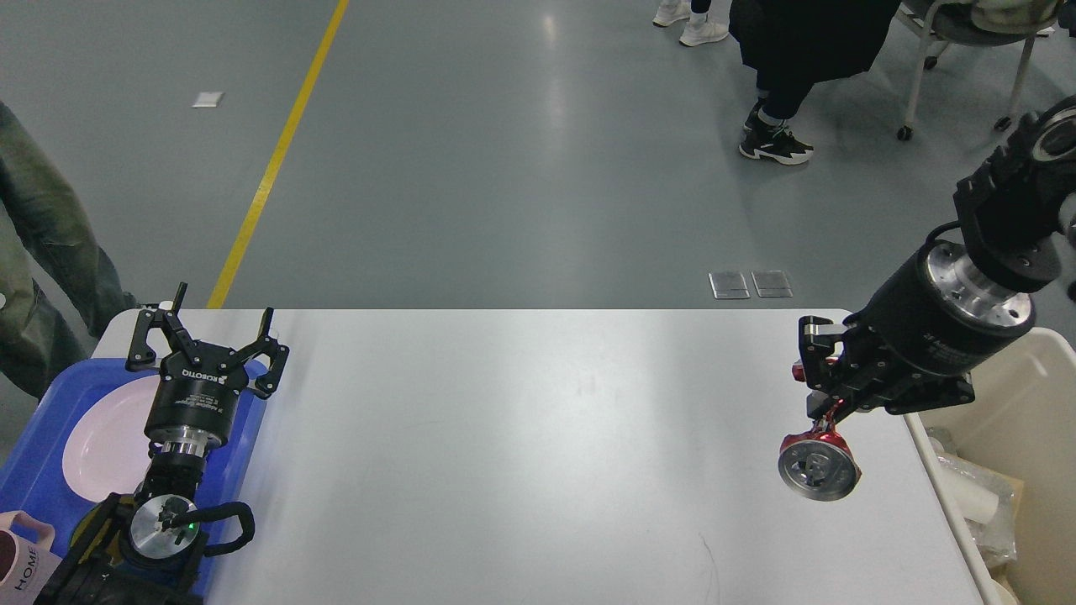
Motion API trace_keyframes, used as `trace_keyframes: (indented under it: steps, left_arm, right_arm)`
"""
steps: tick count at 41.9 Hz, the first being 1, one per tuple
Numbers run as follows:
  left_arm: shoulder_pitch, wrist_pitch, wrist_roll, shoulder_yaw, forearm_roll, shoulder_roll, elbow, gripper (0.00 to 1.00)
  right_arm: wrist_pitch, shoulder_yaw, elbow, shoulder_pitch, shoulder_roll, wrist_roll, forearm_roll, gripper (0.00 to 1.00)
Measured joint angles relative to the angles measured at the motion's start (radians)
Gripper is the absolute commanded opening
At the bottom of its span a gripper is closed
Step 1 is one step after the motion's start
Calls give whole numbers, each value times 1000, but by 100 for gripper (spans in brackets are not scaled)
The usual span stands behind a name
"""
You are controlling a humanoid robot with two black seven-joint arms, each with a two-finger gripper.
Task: Tidy desktop
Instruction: 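Lift the red can and carry it into the white bin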
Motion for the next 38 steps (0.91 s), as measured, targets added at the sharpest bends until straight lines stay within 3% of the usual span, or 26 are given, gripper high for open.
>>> trace_keyframes:
  steps: [8,13,22,28,38]
  left_arm:
    - [0,0,0,0,0,0,0,97]
    - [1,0,0,0,0,0,0,97]
    - [2,0,0,0,0,0,0,97]
    - [2,0,0,0,0,0,0,97]
    - [2,0,0,0,0,0,0,97]
  right_arm:
    - [-36,-67,-70,-23,-32,0,-15,0]
    - [-62,-91,-221,-136,-103,1,-65,0]
    - [-71,-47,-654,-465,-188,5,-121,0]
    - [-75,85,-949,-733,-204,16,-124,0]
    - [-197,245,-1368,-1187,-96,47,-126,0]
